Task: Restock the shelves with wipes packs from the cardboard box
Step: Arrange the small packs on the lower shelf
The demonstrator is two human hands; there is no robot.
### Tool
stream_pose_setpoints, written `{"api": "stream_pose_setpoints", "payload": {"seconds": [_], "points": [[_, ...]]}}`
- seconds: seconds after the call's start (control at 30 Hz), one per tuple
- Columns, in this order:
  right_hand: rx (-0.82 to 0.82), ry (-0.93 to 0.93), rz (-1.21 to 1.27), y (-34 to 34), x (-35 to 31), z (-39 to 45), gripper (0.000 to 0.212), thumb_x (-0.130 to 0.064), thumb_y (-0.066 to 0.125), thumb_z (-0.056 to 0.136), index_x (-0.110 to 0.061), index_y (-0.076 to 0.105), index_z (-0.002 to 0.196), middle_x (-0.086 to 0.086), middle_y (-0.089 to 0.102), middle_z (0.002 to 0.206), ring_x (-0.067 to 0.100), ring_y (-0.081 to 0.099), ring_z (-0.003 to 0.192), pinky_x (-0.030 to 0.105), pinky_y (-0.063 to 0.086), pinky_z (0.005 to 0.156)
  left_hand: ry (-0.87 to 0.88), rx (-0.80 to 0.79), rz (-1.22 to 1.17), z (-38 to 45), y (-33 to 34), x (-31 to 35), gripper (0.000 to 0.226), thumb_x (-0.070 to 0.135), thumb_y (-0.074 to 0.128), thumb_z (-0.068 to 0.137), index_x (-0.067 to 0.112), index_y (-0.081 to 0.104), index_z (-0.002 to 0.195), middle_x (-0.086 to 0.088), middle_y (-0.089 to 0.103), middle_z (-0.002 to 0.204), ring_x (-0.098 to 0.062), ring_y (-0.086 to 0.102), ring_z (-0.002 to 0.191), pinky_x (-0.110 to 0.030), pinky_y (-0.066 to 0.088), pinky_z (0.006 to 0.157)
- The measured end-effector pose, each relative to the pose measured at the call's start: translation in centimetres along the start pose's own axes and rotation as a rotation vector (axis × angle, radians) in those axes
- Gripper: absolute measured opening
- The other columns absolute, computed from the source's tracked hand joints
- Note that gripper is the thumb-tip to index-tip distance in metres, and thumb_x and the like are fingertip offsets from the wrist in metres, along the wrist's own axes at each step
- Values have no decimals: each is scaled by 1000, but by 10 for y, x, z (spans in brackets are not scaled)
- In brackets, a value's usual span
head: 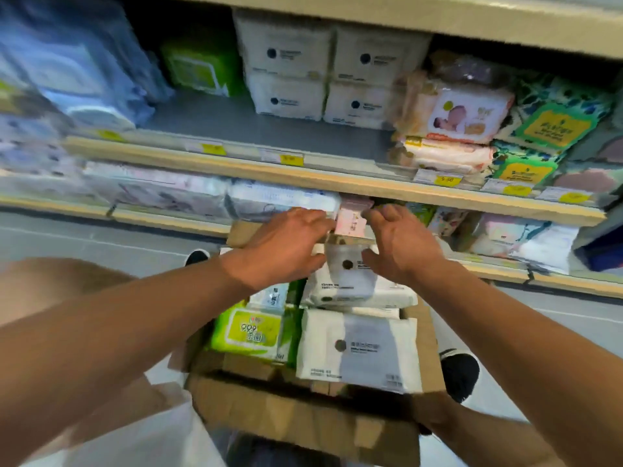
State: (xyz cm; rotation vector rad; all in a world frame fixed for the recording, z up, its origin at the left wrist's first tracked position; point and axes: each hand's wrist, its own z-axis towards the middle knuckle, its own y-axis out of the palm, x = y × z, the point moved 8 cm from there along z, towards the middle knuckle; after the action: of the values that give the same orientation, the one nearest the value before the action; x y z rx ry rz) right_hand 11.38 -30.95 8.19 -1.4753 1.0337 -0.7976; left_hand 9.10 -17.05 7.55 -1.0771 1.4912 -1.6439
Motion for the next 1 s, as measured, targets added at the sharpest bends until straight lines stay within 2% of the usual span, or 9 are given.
{"api": "stream_pose_setpoints", "payload": {"seconds": [0.17, 0.27, 0.43, 0.6, 0.73, 0.87, 1.0], "points": [[-93, -158, -63, 22, -78, 22, 67, -39, 59, 86, -18, 35, 145, 6, 38, 146, 29, 31, 135, 37, 30, 111, -101, -22, -34, -50, 17, -65, 66, 44, 55, 86, 24, 35, 146, -3, 35, 152, -26, 35, 137, -44, 33, 110], [-137, -179, -52, 39, -109, 34, 65, -36, 59, 86, -18, 36, 144, 6, 38, 147, 29, 31, 135, 37, 29, 112, -151, -65, -38, -68, 30, -99, 66, 43, 56, 87, 21, 35, 146, -6, 33, 153, -28, 33, 138, -42, 30, 113], [-239, -184, -67, 78, -143, 49, 70, -35, 60, 85, -19, 31, 147, 5, 34, 150, 29, 30, 137, 37, 27, 112, -170, -147, -30, -82, 63, -140, 65, 43, 55, 86, 20, 35, 145, -7, 36, 151, -30, 39, 133, -44, 37, 107], [-327, -160, -102, 116, -157, 62, 72, -36, 62, 86, -18, 28, 147, 3, 32, 149, 27, 33, 135, 38, 30, 109, -188, -221, -45, -85, 99, -165, 70, 39, 60, 83, 21, 31, 145, -4, 34, 150, -30, 42, 127, -45, 39, 102], [-406, -66, -90, 144, -157, 71, 87, -37, 65, 85, -19, 12, 152, 3, 21, 154, 26, 25, 141, 41, 31, 112, -219, -299, -63, -87, 136, -175, 80, 40, 59, 85, 23, 18, 151, -2, 18, 157, -27, 22, 141, -46, 26, 113], [-418, -19, -101, 163, -154, 75, 95, -32, 65, 86, -19, -1, 153, 3, 19, 155, 26, 22, 142, 38, 22, 115, -246, -339, -54, -92, 164, -177, 79, 32, 56, 89, 27, 8, 152, -1, 8, 160, -28, 6, 146, -50, 14, 116], [-312, -18, -182, 167, -155, 75, 92, -28, 64, 86, -16, 1, 152, 7, 26, 146, 29, 29, 135, 41, 25, 113, -243, -220, 12, -92, 162, -173, 74, 25, 57, 87, 22, 17, 150, -4, 26, 153, -31, 16, 143, -46, 14, 116]]}}
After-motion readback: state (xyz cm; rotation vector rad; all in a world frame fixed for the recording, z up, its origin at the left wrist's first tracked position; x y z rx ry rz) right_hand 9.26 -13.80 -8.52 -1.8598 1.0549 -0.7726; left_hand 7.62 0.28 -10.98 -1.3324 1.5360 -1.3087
